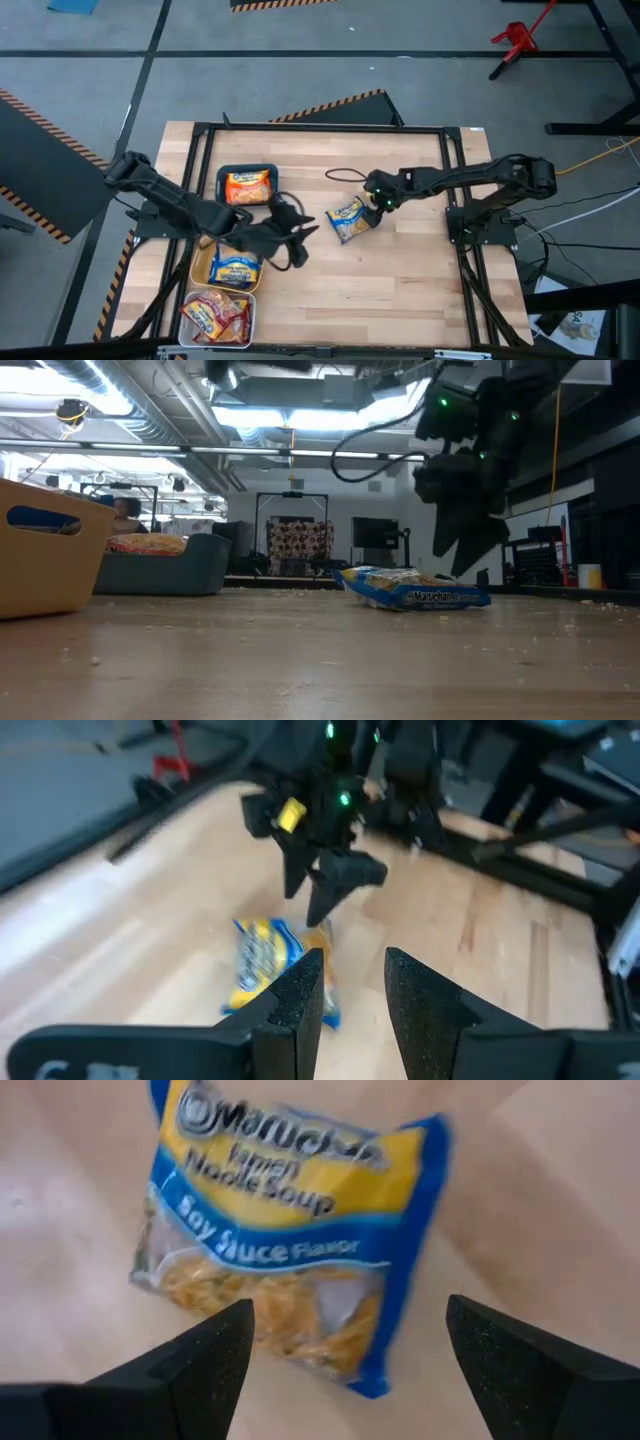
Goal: Sort Maruchan noodles
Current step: Put the blue noodle pack into the yellow bin
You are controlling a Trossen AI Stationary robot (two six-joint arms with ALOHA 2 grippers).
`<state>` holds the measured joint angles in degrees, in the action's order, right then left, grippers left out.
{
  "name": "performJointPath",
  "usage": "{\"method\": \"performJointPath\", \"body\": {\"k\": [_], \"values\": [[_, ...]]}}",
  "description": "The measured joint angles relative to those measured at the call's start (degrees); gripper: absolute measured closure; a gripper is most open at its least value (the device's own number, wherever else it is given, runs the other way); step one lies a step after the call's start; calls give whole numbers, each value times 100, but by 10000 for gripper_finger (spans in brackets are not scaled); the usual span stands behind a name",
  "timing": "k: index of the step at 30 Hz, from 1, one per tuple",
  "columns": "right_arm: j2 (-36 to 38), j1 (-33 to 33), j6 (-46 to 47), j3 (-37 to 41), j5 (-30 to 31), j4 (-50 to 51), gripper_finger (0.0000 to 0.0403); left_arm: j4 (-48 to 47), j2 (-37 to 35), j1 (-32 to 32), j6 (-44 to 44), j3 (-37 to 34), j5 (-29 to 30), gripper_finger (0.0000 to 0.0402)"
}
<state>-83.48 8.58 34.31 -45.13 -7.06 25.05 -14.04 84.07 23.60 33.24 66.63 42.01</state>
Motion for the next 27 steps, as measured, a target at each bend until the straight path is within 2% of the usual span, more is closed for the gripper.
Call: {"method": "performJointPath", "body": {"k": [5,11,16,20,24,27], "values": [[0,2,556,721,-9,-1094,86,181,277,-456,-104,0,-904,299],[0,-76,1010,1243,-302,-2531,86,48,304,-984,-77,0,-1519,299],[-1,-425,1039,1299,-130,-3104,86,46,307,-1411,-36,-3,-2154,299],[-3,-713,1035,1299,248,-3301,86,75,449,-1639,33,-123,-2457,299],[-3,-1027,941,1299,497,-3659,86,112,800,-1828,274,-325,-3173,299],[-3,-1282,942,1299,748,-3816,86,168,1119,-1822,270,-332,-3219,299]]}}
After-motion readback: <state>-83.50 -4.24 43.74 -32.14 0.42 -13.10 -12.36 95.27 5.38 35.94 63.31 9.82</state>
